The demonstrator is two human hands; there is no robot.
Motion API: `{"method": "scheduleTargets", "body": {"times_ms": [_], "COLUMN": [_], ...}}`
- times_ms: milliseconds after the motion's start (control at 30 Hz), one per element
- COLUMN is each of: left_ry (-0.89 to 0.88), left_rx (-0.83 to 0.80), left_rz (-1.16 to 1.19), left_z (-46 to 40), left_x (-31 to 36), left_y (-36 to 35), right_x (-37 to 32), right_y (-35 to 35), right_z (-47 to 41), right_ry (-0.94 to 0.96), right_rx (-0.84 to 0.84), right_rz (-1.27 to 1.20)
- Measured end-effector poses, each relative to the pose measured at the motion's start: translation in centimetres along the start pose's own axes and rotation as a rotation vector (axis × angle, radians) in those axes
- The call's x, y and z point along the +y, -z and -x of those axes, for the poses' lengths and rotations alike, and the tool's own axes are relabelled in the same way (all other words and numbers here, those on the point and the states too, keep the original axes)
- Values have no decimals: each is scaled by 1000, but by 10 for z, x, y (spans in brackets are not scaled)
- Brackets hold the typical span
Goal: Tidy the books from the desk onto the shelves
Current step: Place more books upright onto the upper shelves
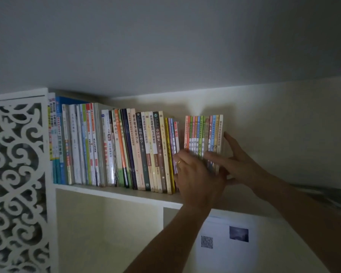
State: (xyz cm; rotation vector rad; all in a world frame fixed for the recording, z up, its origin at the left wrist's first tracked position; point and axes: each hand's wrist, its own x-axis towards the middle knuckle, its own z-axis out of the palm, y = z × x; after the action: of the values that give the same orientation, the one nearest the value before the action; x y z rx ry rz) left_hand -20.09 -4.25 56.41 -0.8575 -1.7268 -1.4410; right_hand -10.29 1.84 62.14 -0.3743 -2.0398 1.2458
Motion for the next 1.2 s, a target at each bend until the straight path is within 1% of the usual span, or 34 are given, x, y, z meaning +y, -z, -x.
{"method": "scheduleTargets", "body": {"times_ms": [100, 133, 167, 233, 300, 400, 500, 600, 700, 800, 867, 933, 1033, 1100, 1200], "left_ry": [-96, -123, -148, -211, -269, -261, -269, -294, -323, -502, -636, -718, -727, -718, -718], "left_rx": [-307, -385, -418, -387, -366, -420, -455, -445, -392, -328, -373, -399, -418, -393, -369], "left_rz": [-191, -277, -366, -487, -500, -505, -517, -499, -461, -398, -368, -384, -409, -399, -399], "left_z": [-11, -13, -14, -12, -8, -9, -10, -8, -6, -1, -3, -12, -22, -24, -17], "left_x": [0, -3, -7, -16, -26, -37, -40, -42, -46, -47, -48, -53, -64, -68, -70], "left_y": [14, 23, 31, 45, 53, 58, 56, 54, 59, 63, 62, 57, 48, 45, 43], "right_x": [5, 5, 7, 9, 8, 6, 9, 12, 15, 20, 23, 25, 30, 31, 38], "right_y": [4, 6, 6, 6, 3, -1, -1, -5, -4, -3, -2, -2, -5, -8, -8], "right_z": [-11, -14, -17, -24, -33, -43, -45, -41, -35, -23, -15, -11, -13, -16, -16], "right_ry": [29, 20, 3, -17, -15, -5, -20, -25, 13, 25, 41, 63, 97, 106, 119], "right_rx": [13, 4, -14, -51, -89, -135, -139, -104, -53, -51, -35, -21, 27, 61, 53], "right_rz": [29, 35, 38, 82, 147, 201, 208, 207, 213, 174, 109, 67, 51, 31, 56]}}
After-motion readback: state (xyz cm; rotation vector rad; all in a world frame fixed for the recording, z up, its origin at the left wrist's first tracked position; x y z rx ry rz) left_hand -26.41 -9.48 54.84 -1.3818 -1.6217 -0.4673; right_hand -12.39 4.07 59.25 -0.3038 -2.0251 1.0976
